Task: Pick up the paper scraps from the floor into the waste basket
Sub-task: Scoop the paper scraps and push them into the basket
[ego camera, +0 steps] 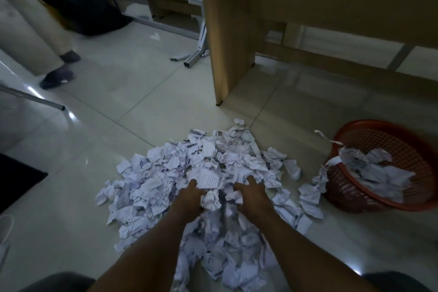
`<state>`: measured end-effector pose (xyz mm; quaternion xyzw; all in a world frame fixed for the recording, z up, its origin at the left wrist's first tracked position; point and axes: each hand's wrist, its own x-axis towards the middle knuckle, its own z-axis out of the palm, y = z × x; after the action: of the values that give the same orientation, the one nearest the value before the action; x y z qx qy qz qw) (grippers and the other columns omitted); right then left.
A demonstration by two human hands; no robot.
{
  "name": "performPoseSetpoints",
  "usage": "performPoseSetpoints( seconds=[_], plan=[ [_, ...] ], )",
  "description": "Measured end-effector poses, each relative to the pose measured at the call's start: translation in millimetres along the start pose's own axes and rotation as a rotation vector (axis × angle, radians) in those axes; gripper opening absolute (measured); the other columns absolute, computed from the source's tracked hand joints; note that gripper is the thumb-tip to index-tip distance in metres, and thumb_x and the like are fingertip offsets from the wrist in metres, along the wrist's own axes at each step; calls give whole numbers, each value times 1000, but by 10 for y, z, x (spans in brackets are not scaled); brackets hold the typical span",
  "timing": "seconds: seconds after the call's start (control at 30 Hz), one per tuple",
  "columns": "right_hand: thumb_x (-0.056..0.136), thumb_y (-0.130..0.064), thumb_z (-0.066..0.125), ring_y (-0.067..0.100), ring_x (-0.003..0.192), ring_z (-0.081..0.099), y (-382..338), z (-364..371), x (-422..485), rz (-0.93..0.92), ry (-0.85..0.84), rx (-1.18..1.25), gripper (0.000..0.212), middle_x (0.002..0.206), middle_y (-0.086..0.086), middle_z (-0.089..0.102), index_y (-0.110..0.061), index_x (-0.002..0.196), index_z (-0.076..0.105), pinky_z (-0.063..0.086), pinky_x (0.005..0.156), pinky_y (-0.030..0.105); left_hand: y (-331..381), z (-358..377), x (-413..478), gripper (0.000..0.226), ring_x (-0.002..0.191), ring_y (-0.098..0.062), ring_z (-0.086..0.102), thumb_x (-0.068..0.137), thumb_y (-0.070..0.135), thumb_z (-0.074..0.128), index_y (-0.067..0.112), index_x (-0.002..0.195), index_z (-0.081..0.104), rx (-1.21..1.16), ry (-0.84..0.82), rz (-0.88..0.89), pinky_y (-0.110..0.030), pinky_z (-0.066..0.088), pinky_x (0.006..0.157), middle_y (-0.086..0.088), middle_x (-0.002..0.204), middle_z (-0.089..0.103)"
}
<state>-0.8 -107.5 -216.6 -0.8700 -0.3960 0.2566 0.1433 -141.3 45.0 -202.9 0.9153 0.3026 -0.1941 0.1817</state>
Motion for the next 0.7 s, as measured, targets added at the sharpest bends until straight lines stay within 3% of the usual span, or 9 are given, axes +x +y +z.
performPoseSetpoints(
  seconds=[0.07,0.17,0.27,0.37,0.43,0.5,0.6,0.7],
  plan=[
    [83,-33,72,37,126,35,-7,-226,-31,-28,60,4,42,139,6,32,-34,121,54,44,93,39,53,-151,38,42,116,-31,54,80,31,69,23,121,60,-24,21,39,-34,46,93,-7,128,43],
    [81,-28,74,37,124,38,11,-617,-146,-63,148,36,40,139,5,33,-33,116,56,46,92,39,222,-469,54,41,124,-30,48,81,24,66,17,120,62,-26,67,64,-33,44,97,-14,130,46],
    [78,-27,76,35,119,43,53,-977,-238,-86,240,50,41,136,4,36,-35,113,57,46,90,36,403,-772,97,45,125,-36,49,75,21,65,15,119,66,-93,203,145,-42,48,97,-21,126,57],
    [77,-21,72,34,114,42,79,-1258,-356,-100,308,36,42,138,4,35,-33,115,60,44,88,34,311,-830,415,48,107,-37,59,71,31,56,20,116,68,-126,309,200,-44,50,94,-19,117,62],
    [76,-20,71,32,112,42,133,-1445,-457,-104,348,28,44,140,4,35,-32,117,60,44,87,32,460,-982,423,36,92,-35,60,73,34,53,24,105,68,-94,312,218,-47,53,85,-15,102,64],
    [73,-20,71,32,109,46,214,-1635,-507,-104,398,32,44,136,5,41,-30,115,62,44,87,32,716,-1207,274,25,86,-35,60,74,26,63,22,98,69,-94,306,237,-43,54,80,-16,92,63],
    [65,-17,69,33,105,54,361,-1906,-526,-110,477,53,43,126,10,50,-26,107,66,44,85,31,1092,-1524,46,35,89,-37,61,77,19,73,17,111,69,-145,366,246,-38,51,84,-19,105,55],
    [67,-15,73,30,106,54,541,-2154,-591,-80,531,40,43,130,11,48,-24,109,65,44,87,32,1293,-1650,101,36,94,-37,63,80,21,72,14,115,68,-153,451,291,-36,48,88,-20,113,57]
  ],
)
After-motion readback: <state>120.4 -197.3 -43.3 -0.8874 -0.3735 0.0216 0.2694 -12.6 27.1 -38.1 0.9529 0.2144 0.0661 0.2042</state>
